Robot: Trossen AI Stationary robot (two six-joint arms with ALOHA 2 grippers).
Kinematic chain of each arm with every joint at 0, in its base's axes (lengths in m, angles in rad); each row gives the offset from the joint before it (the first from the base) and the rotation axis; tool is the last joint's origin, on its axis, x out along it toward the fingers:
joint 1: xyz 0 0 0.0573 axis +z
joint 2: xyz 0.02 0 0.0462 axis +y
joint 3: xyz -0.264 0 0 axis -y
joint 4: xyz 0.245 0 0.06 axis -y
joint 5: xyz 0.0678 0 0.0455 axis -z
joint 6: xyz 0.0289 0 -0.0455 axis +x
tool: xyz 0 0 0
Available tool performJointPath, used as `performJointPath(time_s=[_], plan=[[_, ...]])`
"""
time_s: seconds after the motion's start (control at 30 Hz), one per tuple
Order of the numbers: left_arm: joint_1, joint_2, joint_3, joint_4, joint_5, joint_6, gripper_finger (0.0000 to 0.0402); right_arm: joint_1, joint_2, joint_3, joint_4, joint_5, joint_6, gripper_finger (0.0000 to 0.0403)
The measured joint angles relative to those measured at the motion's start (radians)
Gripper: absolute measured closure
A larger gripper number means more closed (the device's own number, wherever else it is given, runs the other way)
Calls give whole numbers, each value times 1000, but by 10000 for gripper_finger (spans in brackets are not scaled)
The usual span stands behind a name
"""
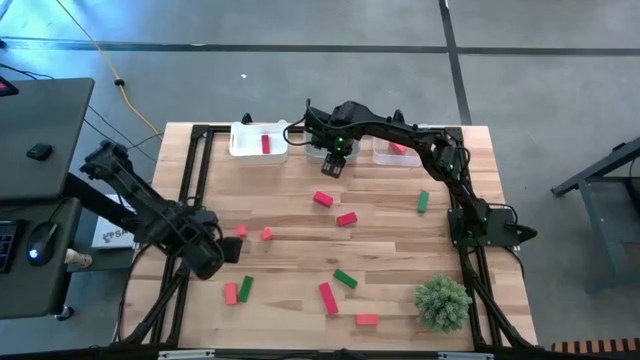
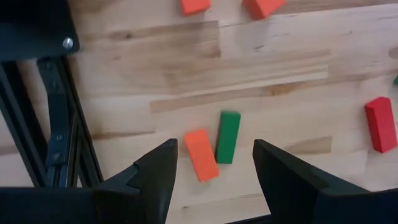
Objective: Sort & place blocks by color
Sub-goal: Put the bottom left orange block into the transparent bin
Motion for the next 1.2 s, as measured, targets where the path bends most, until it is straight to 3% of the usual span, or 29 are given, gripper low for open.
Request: performJointPath(time_s=[0.33,0.77,1.2], plan=[[-102,105,-1,35,48,-144,202,0,0,0,5,0,-2,254],[-109,295,-1,206,67,-155,202,0,0,0,6,-2,-20,254],[-115,429,-1,336,166,-167,202,0,0,0,6,-2,-35,254]])
